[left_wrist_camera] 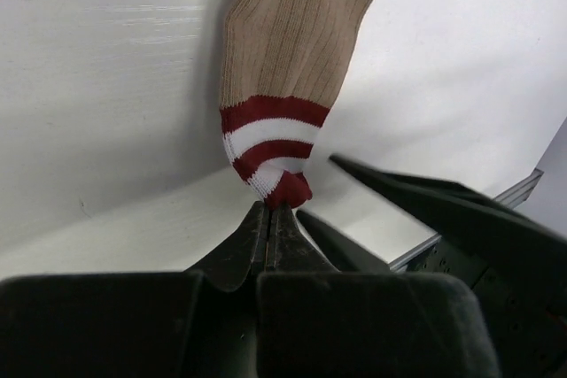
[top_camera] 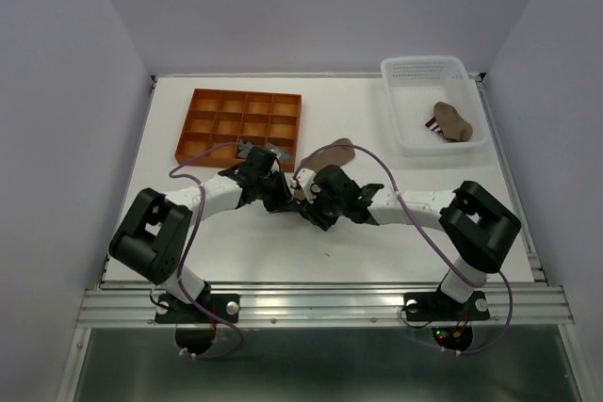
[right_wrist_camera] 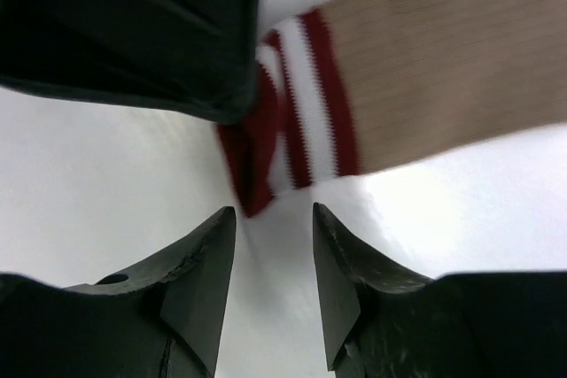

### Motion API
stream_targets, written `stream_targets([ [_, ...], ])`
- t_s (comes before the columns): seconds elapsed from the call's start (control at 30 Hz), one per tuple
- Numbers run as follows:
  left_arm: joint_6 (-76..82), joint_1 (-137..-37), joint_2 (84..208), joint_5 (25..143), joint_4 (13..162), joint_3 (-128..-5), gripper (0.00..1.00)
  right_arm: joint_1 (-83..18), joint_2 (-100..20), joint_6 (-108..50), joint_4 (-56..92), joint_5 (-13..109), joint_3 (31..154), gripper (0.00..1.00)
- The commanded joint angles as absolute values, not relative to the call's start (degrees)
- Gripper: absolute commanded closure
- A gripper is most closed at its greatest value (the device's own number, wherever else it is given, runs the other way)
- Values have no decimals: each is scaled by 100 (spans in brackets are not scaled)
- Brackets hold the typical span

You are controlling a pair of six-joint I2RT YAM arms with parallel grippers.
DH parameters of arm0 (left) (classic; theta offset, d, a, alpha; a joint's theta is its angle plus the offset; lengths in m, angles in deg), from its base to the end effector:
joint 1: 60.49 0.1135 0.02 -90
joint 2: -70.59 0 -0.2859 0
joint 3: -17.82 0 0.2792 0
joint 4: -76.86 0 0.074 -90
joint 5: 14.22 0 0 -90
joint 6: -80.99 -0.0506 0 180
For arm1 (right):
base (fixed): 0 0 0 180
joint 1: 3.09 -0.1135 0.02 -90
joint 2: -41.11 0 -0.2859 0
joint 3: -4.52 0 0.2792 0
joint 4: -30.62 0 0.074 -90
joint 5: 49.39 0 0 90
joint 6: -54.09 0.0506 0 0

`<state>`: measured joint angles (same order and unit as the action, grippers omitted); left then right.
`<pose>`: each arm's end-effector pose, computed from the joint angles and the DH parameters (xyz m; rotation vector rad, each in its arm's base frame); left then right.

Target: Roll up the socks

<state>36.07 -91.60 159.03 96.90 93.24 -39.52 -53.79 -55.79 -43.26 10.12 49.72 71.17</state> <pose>0.2759 -0.1878 0.1657 -0.1288 2.5994 -1.0039 0.2307 0.2945 0.1607 -1.2817 2.1628 0.5170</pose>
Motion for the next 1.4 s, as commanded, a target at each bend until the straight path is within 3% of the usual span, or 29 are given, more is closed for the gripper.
stream_targets([
  [0.0,3749,-9152,15909,9810,9445,-4258,100,-5652,-5302,-4759,2673,3501,6782,54],
  [0.13,3793,-9143,15909,9792,9551,-4284,100,-5950,-5451,-5049,2918,2921,6747,52],
  [0.7,3828,-9073,15971,9828,9586,-4293,100,-6154,-5548,-4971,2999,2673,6632,50],
  [1.2,4021,-8906,15962,9889,9542,-4223,100,-6259,-5732,-4637,3289,3042,6588,50],
  [1.37,4109,-8836,15892,9924,9507,-4188,100,-6259,-5908,-4505,3438,2631,6641,59],
])
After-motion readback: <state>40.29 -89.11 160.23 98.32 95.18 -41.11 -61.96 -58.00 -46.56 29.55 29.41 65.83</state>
